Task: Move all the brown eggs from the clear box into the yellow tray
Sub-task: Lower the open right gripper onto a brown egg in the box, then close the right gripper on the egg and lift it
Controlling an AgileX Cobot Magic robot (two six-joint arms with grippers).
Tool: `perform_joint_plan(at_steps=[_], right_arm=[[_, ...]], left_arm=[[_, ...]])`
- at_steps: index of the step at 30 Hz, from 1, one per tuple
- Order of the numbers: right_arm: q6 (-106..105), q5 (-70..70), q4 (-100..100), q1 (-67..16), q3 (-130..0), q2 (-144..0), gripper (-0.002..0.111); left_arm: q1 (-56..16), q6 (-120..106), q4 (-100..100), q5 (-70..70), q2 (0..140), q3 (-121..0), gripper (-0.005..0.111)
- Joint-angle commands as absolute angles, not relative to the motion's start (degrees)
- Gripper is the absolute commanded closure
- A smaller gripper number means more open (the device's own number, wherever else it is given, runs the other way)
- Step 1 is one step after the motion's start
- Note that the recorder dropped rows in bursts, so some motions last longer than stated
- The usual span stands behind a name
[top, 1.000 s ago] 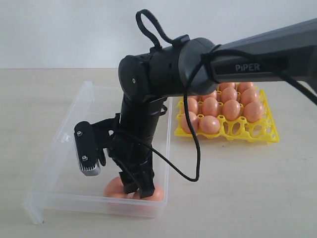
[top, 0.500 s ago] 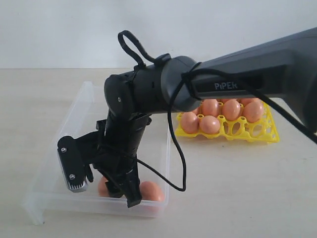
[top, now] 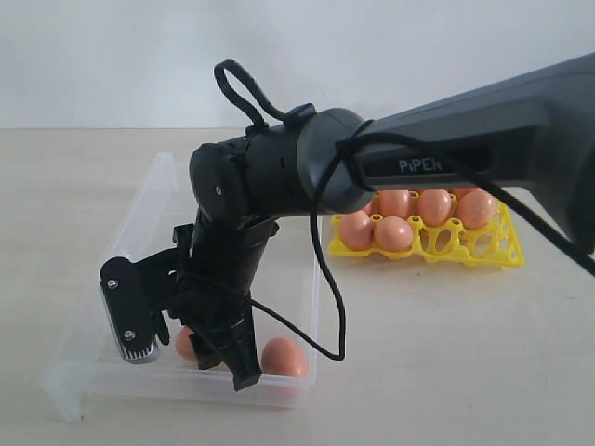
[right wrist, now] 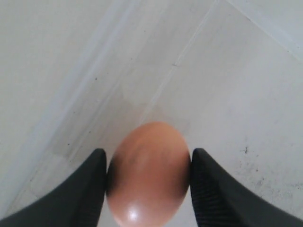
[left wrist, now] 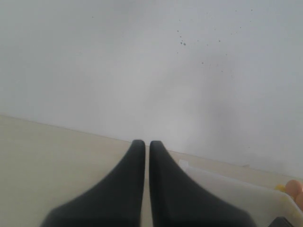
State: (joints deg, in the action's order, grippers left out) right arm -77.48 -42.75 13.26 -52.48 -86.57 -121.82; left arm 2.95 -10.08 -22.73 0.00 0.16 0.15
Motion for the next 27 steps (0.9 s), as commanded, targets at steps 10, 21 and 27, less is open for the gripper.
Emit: perform_joint_plan(at_steps=[10,21,27], right_arm=[[-70.2,-41.8,15.1,-52.6,-86.7,-125.3,0.056],[-62.1,-37.4,15.4,-52.6,-86.9,-124.8,0.109],[-59.9,-33.0,26.6,-49.7,-86.9,-121.0,0.109]], left_arm=[[2.7,-10.4,-22.9,0.0,0.0,0.0,0.103],[2.7,-10.4,-22.9,0.0,0.0,0.0,0.103],[2.7,-10.4,-22.9,0.0,0.0,0.0,0.103]])
